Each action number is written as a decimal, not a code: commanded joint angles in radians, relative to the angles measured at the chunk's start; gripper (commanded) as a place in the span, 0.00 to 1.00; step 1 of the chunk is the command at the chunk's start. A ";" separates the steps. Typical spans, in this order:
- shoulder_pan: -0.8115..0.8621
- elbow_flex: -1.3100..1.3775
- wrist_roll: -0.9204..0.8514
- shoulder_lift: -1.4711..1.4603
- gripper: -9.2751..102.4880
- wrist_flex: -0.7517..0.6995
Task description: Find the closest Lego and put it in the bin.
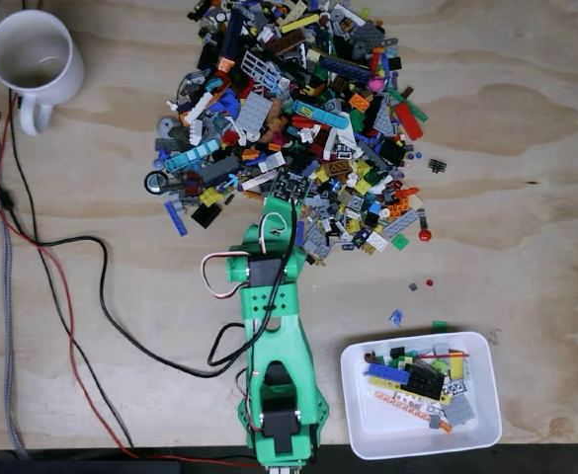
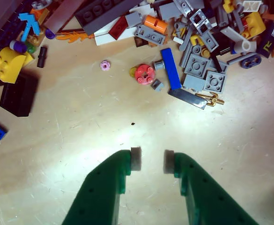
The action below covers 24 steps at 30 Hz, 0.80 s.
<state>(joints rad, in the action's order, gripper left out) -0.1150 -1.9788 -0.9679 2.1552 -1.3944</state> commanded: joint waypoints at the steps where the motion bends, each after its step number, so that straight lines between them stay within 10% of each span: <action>1: 0.061 -0.008 0.081 -0.112 0.17 0.124; 24: -0.069 0.075 0.215 -0.499 0.20 0.396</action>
<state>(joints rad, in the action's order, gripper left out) -0.1611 -2.0018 -0.7777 1.6843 -1.0400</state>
